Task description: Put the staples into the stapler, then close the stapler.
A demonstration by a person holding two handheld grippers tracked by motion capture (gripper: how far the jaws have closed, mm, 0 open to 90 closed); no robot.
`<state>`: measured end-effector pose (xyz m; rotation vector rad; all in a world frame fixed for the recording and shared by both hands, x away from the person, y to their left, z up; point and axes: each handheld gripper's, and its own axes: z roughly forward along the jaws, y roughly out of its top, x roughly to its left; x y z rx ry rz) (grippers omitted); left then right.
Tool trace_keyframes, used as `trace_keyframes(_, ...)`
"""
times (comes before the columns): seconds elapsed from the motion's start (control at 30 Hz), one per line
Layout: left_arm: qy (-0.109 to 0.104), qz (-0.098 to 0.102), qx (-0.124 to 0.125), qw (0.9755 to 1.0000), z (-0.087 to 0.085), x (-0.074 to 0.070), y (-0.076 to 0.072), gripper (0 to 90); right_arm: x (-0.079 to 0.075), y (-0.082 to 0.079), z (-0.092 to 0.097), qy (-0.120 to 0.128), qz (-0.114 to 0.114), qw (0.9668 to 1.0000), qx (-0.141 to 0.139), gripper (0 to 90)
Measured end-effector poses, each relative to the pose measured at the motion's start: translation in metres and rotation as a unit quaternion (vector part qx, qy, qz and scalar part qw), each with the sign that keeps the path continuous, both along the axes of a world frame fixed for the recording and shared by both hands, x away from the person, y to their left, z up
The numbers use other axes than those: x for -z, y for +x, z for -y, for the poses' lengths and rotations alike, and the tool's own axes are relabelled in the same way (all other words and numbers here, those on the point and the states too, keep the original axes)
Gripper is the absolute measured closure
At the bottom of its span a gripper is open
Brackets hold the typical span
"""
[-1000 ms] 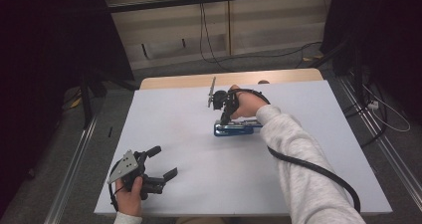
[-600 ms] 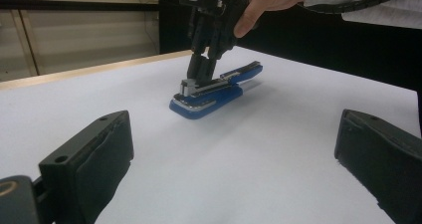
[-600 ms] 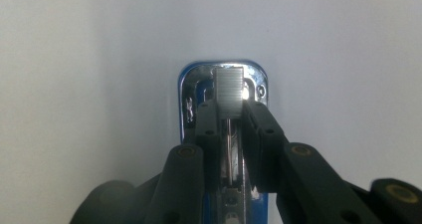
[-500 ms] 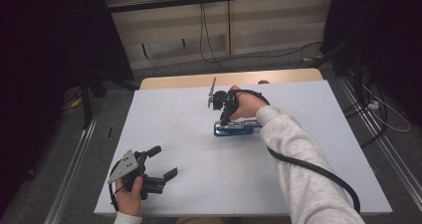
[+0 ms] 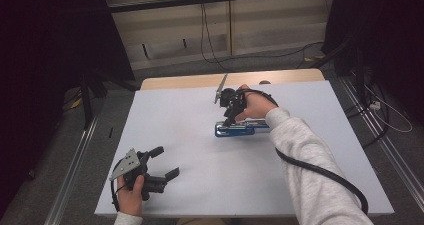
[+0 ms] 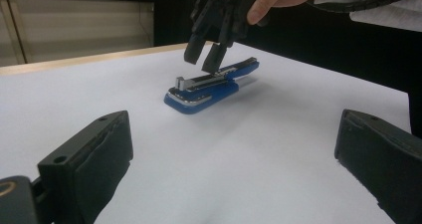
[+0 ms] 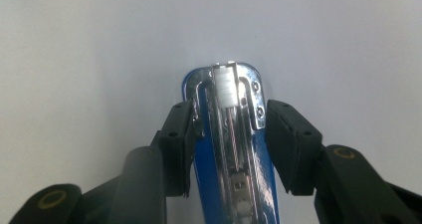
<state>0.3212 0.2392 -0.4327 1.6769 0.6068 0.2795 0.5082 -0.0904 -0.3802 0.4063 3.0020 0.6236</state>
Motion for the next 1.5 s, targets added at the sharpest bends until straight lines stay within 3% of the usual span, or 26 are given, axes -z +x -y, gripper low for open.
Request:
trace_keyframes(0.2, 0.004, -0.004, 0.0, 1.0, 0.002, -0.002, 0.004, 1.9, -0.005, -0.004, 0.017, 0.033, -0.007, 0.9986, 0.04, 43.5)
trace_keyframes(0.53, 0.021, -0.023, 0.013, 0.9994, 0.011, -0.001, 0.013, 1.9, -0.008, -0.018, 0.051, 0.048, 0.002, 0.9958, 0.077, 28.2)
trace_keyframes(0.77, 0.029, -0.033, 0.015, 0.9989, 0.021, -0.003, 0.02, 1.9, -0.011, -0.029, 0.084, 0.089, 0.008, 0.9889, 0.119, 19.8)
trace_keyframes(0.97, 0.045, -0.045, 0.014, 0.9978, 0.029, -0.003, 0.024, 1.9, -0.005, -0.036, 0.101, 0.104, 0.02, 0.9838, 0.145, 14.3)
trace_keyframes(1.1, 0.044, -0.052, 0.008, 0.9976, 0.036, -0.005, 0.031, 1.9, 0.003, -0.043, 0.11, 0.114, 0.028, 0.9809, 0.155, 12.3)
trace_keyframes(1.27, 0.052, -0.06, -0.008, 0.9968, 0.045, -0.006, 0.041, 2.2, 0.01, -0.053, 0.121, 0.122, 0.022, 0.9775, 0.17, 11.8)
trace_keyframes(1.4, 0.058, -0.077, -0.016, 0.9952, 0.052, -0.004, 0.051, 2.5, 0.016, -0.062, 0.13, 0.134, 0.027, 0.9733, 0.184, 10.8)
trace_keyframes(1.5, 0.074, -0.088, -0.032, 0.9928, 0.058, -0.002, 0.058, 2.9, 0.02, -0.068, 0.138, 0.139, 0.033, 0.9679, 0.207, 10.9)
